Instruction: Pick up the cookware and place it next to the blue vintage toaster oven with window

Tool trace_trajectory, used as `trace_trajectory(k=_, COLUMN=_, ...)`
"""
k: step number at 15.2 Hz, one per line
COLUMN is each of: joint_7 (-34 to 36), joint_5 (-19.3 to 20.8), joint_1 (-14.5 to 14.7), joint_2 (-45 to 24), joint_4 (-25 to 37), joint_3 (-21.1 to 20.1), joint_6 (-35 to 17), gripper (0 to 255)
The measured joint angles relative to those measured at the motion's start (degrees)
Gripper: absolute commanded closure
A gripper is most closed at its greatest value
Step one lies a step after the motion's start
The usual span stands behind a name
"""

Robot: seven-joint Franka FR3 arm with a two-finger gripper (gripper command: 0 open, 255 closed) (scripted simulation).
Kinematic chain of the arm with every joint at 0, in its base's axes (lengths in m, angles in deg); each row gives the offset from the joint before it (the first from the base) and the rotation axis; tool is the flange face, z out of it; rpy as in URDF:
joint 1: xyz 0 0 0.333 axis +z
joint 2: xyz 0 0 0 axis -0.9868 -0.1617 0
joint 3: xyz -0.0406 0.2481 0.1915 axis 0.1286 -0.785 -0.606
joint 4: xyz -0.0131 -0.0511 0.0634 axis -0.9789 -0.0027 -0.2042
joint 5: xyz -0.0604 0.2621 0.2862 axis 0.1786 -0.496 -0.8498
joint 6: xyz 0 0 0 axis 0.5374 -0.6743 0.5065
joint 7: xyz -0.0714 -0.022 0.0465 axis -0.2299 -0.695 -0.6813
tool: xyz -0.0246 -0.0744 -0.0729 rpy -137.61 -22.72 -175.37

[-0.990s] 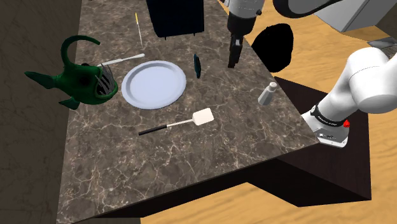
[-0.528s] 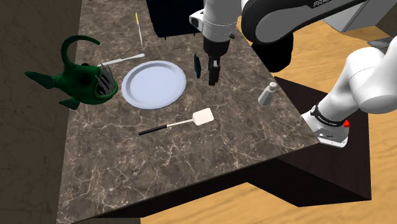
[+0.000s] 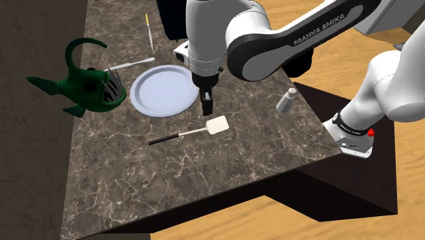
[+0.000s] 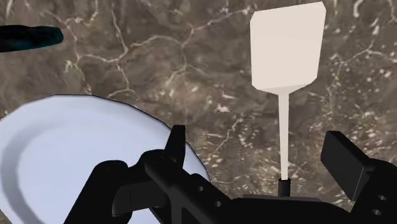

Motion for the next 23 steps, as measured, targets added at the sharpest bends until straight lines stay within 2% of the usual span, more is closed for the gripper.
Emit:
trace_trajectory(k=7, joint_7=-1.0, joint_5=3.0, joint_1=3.7, joint_2=-11.9, joint_4=10.5, joint_3=-2.1, joint_6=-1.5, gripper=0)
trace_trajectory(k=15, joint_7=-0.8, joint_5=4.2, joint_1=4.2, joint_2=-15.8, joint_4=9.9, joint_3=-1.8, joint_6=-5.8, gripper=0)
trace_trajectory(k=21, joint_7=-0.7, joint_5=4.3, joint_1=4.3, joint_2=-16.1, joint_4=9.9, joint_3=-1.8, joint_6=-6.2, gripper=0)
trace_trajectory(k=22, joint_7=-0.7, joint_5=4.3, joint_1=4.3, joint_2=-16.1, joint_4=9.9, joint_3=-1.8, joint_6=-6.2, gripper=255)
trace_trajectory(k=23, joint_7=-0.7, joint_5=4.3, joint_1=4.3, joint_2=-16.1, joint_4=9.9, joint_3=-1.8, joint_6=-6.2, gripper=255)
